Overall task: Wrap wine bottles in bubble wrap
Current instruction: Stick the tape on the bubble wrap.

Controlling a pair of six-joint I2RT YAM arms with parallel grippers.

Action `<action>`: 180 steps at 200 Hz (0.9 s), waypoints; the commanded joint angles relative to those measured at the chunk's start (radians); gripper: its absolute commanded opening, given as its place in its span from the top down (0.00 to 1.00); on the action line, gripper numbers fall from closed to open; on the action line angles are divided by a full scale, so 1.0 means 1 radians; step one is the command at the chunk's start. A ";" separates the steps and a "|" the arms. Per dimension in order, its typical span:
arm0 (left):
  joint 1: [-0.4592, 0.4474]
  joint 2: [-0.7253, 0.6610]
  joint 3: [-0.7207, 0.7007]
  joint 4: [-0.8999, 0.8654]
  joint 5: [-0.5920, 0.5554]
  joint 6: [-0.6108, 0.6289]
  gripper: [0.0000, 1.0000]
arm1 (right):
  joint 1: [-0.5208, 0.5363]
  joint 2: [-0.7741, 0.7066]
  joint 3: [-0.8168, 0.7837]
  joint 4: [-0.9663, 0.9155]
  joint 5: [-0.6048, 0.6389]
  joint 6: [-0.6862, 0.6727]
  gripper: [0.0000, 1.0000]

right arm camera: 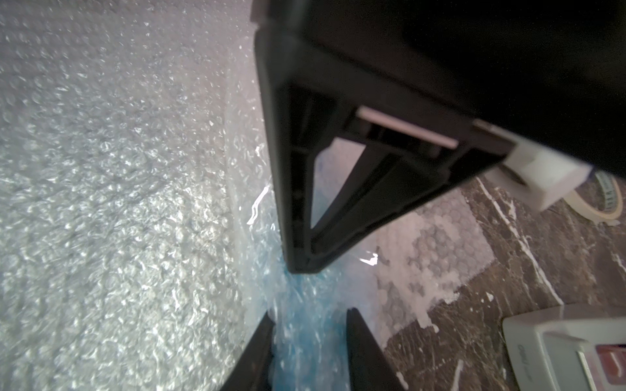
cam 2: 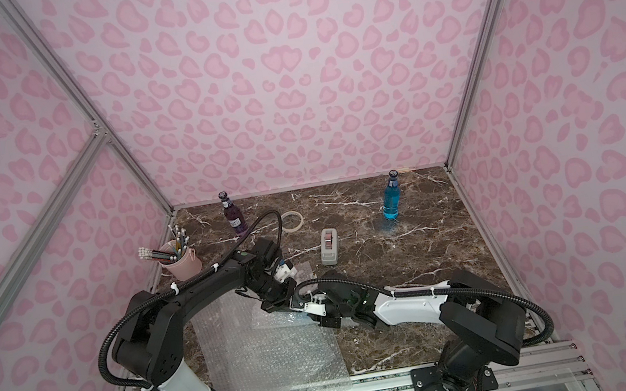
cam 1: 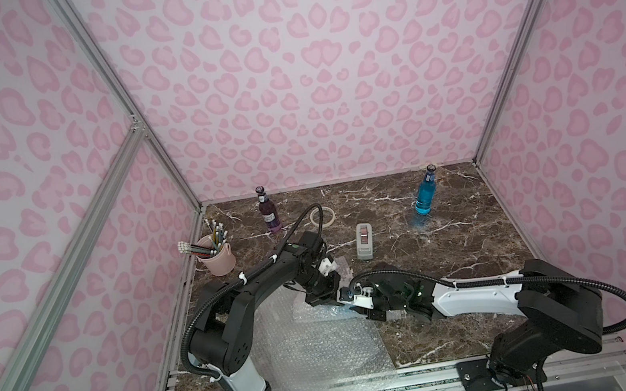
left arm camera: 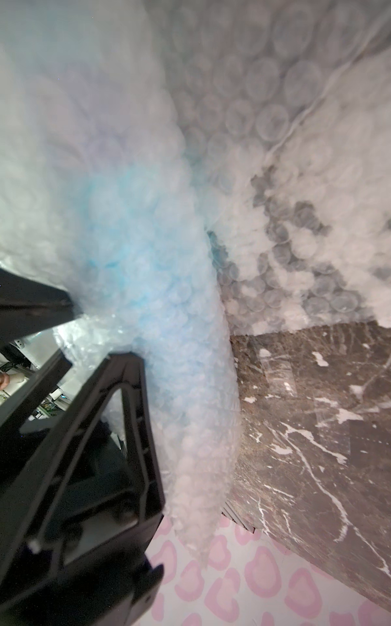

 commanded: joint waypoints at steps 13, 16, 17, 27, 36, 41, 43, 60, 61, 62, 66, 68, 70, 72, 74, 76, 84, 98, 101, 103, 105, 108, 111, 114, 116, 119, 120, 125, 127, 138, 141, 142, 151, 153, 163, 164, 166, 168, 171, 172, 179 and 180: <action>-0.001 0.014 -0.036 -0.017 -0.107 -0.004 0.94 | -0.025 -0.035 -0.008 -0.062 -0.057 0.040 0.56; -0.001 0.015 -0.038 -0.016 -0.111 -0.002 0.94 | -0.033 -0.042 -0.010 -0.058 -0.071 0.046 0.55; -0.001 0.015 -0.038 -0.015 -0.113 -0.002 0.94 | -0.035 -0.044 -0.011 -0.057 -0.076 0.048 0.55; -0.001 0.019 -0.045 -0.012 -0.125 -0.001 0.94 | -0.062 -0.069 -0.017 -0.031 -0.133 0.074 0.52; -0.001 0.023 -0.051 -0.005 -0.138 -0.001 0.95 | -0.086 -0.089 -0.021 -0.011 -0.180 0.096 0.49; -0.001 0.026 -0.053 -0.003 -0.142 -0.001 0.95 | -0.097 -0.097 -0.020 -0.003 -0.204 0.106 0.48; -0.001 0.026 -0.053 -0.003 -0.143 -0.001 0.95 | -0.101 -0.101 -0.021 0.000 -0.215 0.109 0.48; -0.001 0.029 -0.053 0.011 -0.146 -0.004 0.95 | -0.131 -0.113 -0.020 0.034 -0.291 0.160 0.45; -0.001 0.029 -0.053 0.012 -0.146 -0.004 0.95 | -0.132 -0.113 -0.020 0.038 -0.296 0.163 0.45; -0.001 0.029 -0.053 0.012 -0.145 -0.004 0.95 | -0.133 -0.113 -0.021 0.040 -0.299 0.166 0.45; -0.001 0.030 -0.050 0.011 -0.146 -0.004 0.95 | -0.135 -0.111 -0.021 0.047 -0.313 0.177 0.45; -0.001 0.030 -0.048 0.012 -0.147 -0.004 0.95 | -0.135 -0.110 -0.020 0.051 -0.316 0.182 0.45; -0.001 0.030 -0.047 0.011 -0.150 -0.003 0.95 | -0.136 -0.110 -0.019 0.054 -0.322 0.187 0.45; -0.001 0.030 -0.045 0.011 -0.152 -0.003 0.95 | -0.135 -0.108 -0.019 0.057 -0.326 0.190 0.45; -0.001 0.030 -0.043 0.011 -0.153 -0.002 0.95 | -0.135 -0.106 -0.019 0.059 -0.331 0.195 0.45; -0.001 0.030 -0.042 0.010 -0.156 -0.001 0.95 | -0.136 -0.104 -0.018 0.063 -0.335 0.199 0.45; 0.001 0.028 -0.037 0.008 -0.161 -0.001 0.95 | -0.136 -0.094 -0.019 0.080 -0.350 0.219 0.45; 0.001 0.024 -0.030 0.013 -0.166 -0.005 0.95 | -0.133 -0.066 -0.014 0.094 -0.373 0.244 0.45; 0.001 0.023 -0.029 0.014 -0.168 -0.007 0.95 | -0.132 -0.057 -0.010 0.093 -0.375 0.247 0.45; 0.002 0.022 -0.028 0.015 -0.168 -0.007 0.95 | -0.131 -0.051 -0.007 0.092 -0.375 0.247 0.45; 0.002 0.022 -0.028 0.016 -0.167 -0.008 0.95 | -0.130 -0.045 -0.005 0.090 -0.375 0.246 0.45; 0.002 0.020 -0.028 0.019 -0.167 -0.010 0.95 | -0.128 -0.036 0.000 0.088 -0.372 0.246 0.46; 0.002 0.018 -0.027 0.021 -0.167 -0.011 0.95 | -0.124 -0.028 0.005 0.083 -0.369 0.246 0.46; 0.002 0.017 -0.027 0.024 -0.167 -0.013 0.95 | -0.121 -0.020 0.010 0.077 -0.363 0.246 0.46; 0.002 0.016 -0.027 0.025 -0.167 -0.013 0.95 | -0.120 -0.014 0.012 0.074 -0.359 0.246 0.46; 0.002 0.015 -0.026 0.028 -0.167 -0.014 0.95 | -0.119 -0.005 0.017 0.072 -0.353 0.252 0.46; 0.002 0.015 -0.027 0.028 -0.167 -0.015 0.95 | -0.118 -0.001 0.018 0.070 -0.352 0.254 0.47; 0.004 0.014 -0.027 0.033 -0.166 -0.016 0.95 | -0.118 0.016 0.028 0.063 -0.343 0.260 0.47; 0.004 0.014 -0.027 0.034 -0.166 -0.017 0.95 | -0.118 0.022 0.033 0.059 -0.341 0.263 0.47; 0.004 0.014 -0.026 0.037 -0.166 -0.015 0.95 | -0.117 0.050 0.053 0.048 -0.333 0.274 0.47; 0.004 0.014 -0.026 0.037 -0.165 -0.014 0.95 | -0.117 0.055 0.057 0.052 -0.327 0.281 0.48; 0.004 0.015 -0.025 0.037 -0.165 -0.014 0.95 | -0.117 0.056 0.058 0.053 -0.325 0.284 0.48; 0.004 0.017 -0.024 0.037 -0.166 -0.011 0.95 | -0.117 0.067 0.069 0.067 -0.318 0.315 0.50; 0.004 0.018 -0.024 0.037 -0.165 -0.010 0.95 | -0.117 0.069 0.069 0.070 -0.320 0.320 0.50; 0.004 0.024 -0.021 0.038 -0.164 -0.007 0.95 | -0.117 0.080 0.081 0.083 -0.319 0.352 0.51; 0.004 0.024 -0.021 0.037 -0.164 -0.006 0.95 | -0.118 0.081 0.082 0.084 -0.317 0.356 0.51; 0.004 0.025 -0.019 0.037 -0.163 -0.006 0.95 | -0.117 0.085 0.085 0.085 -0.314 0.365 0.51; 0.004 0.026 -0.018 0.038 -0.163 -0.006 0.95 | -0.117 0.088 0.086 0.085 -0.313 0.372 0.51; 0.004 0.027 -0.017 0.039 -0.161 -0.006 0.95 | -0.117 0.093 0.090 0.085 -0.315 0.379 0.51; 0.004 0.027 -0.016 0.039 -0.161 -0.006 0.95 | -0.118 0.095 0.091 0.084 -0.316 0.380 0.51; 0.004 0.029 -0.012 0.038 -0.160 -0.004 0.95 | -0.117 0.108 0.101 0.081 -0.316 0.393 0.51; 0.004 0.029 -0.012 0.038 -0.161 -0.004 0.95 | -0.117 0.110 0.102 0.081 -0.316 0.396 0.51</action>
